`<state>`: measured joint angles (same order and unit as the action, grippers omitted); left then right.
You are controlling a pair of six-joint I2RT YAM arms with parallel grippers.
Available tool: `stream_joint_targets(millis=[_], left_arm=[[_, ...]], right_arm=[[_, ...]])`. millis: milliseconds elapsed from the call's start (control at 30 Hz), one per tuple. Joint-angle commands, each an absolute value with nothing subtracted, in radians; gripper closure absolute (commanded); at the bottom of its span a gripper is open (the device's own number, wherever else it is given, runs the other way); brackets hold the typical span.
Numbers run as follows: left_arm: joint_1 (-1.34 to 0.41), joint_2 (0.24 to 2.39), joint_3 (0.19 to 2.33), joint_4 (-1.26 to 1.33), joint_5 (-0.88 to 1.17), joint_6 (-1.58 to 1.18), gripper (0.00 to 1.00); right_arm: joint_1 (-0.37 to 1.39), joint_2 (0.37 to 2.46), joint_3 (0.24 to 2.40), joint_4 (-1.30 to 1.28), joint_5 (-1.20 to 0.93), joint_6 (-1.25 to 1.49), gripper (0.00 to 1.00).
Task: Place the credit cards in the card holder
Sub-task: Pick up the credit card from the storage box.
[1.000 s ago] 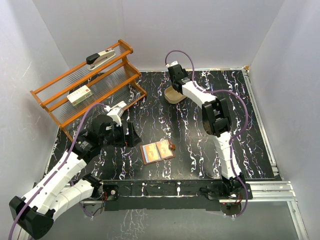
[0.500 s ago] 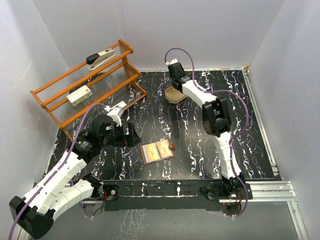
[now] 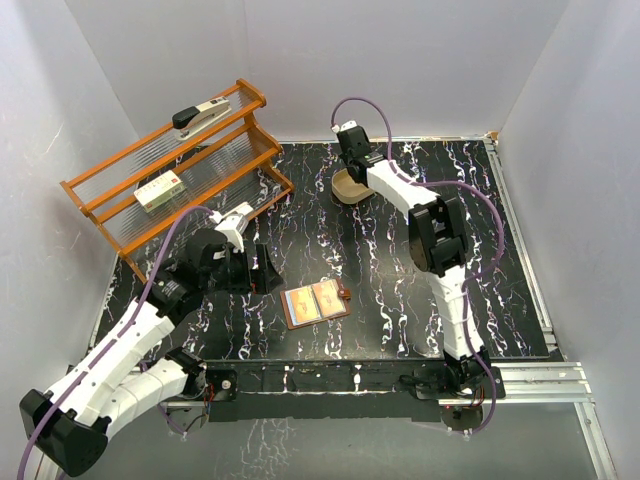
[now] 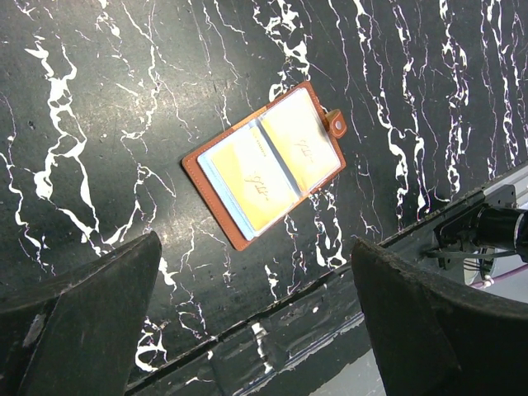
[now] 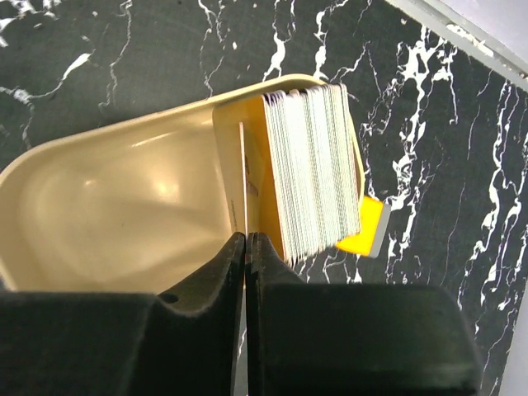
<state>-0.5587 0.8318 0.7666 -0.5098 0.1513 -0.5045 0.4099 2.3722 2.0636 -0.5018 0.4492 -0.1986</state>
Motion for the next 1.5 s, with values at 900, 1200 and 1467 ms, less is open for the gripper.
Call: stream_joint_targets(millis=[900, 1200, 1467], left_arm=[[-0.562, 0.793, 0.761, -0.432, 0.202, -0.735, 0.10], [-0.562, 0.789, 0.691, -0.196, 0.332, -0.948, 0.25], [-0.562, 0.808, 0.636, 0.002, 0.438, -1.062, 0.42]], right_arm=[[0.505, 1.407, 1.165, -0.368, -0.220, 0.383, 1.00], [0.567, 1.153, 0.884, -0.052, -0.460, 0.655, 1.00], [0.605, 1.046, 0.694, 0.242, -0.574, 0.927, 1.00]])
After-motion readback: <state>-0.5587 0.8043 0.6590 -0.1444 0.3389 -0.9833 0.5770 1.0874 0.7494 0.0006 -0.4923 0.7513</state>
